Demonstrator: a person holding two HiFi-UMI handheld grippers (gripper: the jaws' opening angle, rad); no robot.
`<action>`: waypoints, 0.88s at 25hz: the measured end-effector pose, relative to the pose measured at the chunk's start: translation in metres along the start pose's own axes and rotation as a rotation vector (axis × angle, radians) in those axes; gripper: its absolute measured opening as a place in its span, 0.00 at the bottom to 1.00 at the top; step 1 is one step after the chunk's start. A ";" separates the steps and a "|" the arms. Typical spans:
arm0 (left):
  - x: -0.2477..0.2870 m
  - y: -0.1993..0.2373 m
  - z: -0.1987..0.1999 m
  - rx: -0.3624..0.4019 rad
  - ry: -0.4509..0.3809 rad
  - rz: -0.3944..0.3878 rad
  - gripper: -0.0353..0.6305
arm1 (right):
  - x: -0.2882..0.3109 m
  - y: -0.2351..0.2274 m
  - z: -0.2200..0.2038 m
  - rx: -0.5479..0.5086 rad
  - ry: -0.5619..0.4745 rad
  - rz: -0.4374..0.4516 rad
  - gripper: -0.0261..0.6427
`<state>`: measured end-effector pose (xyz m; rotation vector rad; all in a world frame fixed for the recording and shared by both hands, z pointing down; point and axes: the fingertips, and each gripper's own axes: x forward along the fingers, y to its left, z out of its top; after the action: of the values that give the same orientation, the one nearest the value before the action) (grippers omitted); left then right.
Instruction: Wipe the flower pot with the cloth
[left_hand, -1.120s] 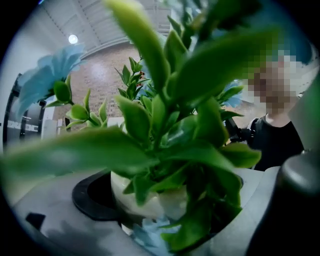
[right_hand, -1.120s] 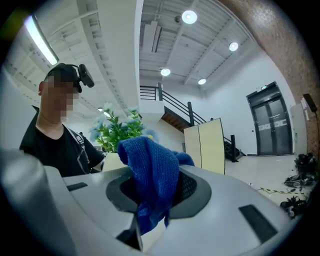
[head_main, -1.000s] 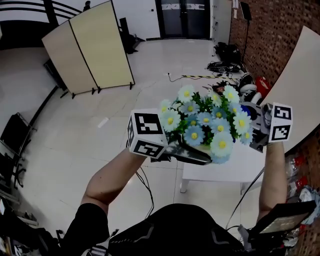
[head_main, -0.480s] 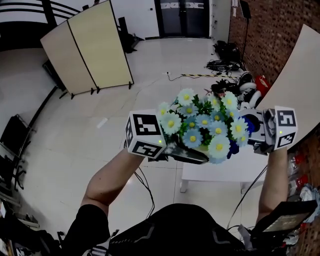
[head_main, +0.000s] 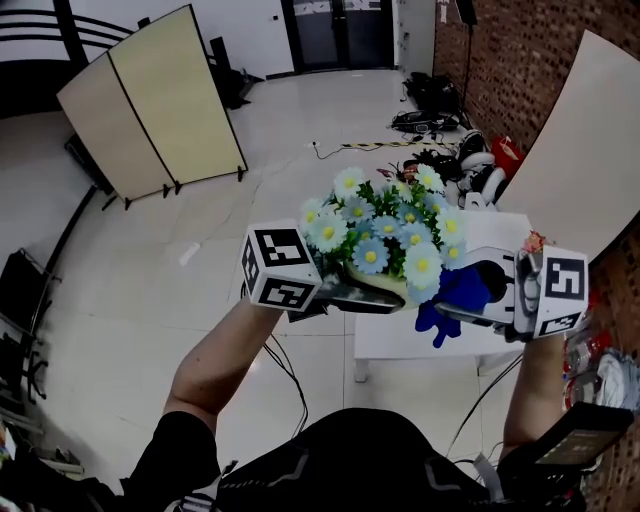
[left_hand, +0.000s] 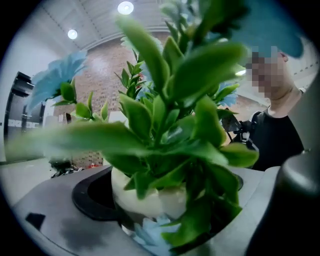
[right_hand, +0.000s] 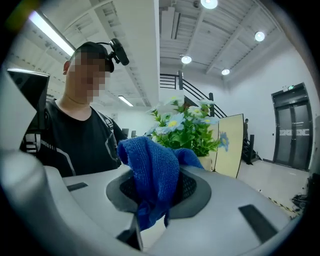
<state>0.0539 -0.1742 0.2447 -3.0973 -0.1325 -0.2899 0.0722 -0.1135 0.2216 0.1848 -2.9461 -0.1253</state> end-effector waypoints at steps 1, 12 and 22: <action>-0.001 -0.003 0.002 0.005 -0.007 -0.021 0.88 | -0.007 -0.005 0.002 0.003 -0.014 -0.001 0.18; -0.002 -0.021 0.024 0.063 -0.031 -0.148 0.88 | 0.001 -0.084 -0.002 0.045 -0.015 0.166 0.18; -0.002 -0.012 0.014 0.049 -0.010 -0.099 0.88 | -0.009 -0.049 -0.006 0.048 0.030 0.076 0.18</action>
<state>0.0532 -0.1620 0.2309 -3.0490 -0.2892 -0.2702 0.0881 -0.1615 0.2208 0.0798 -2.9231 -0.0402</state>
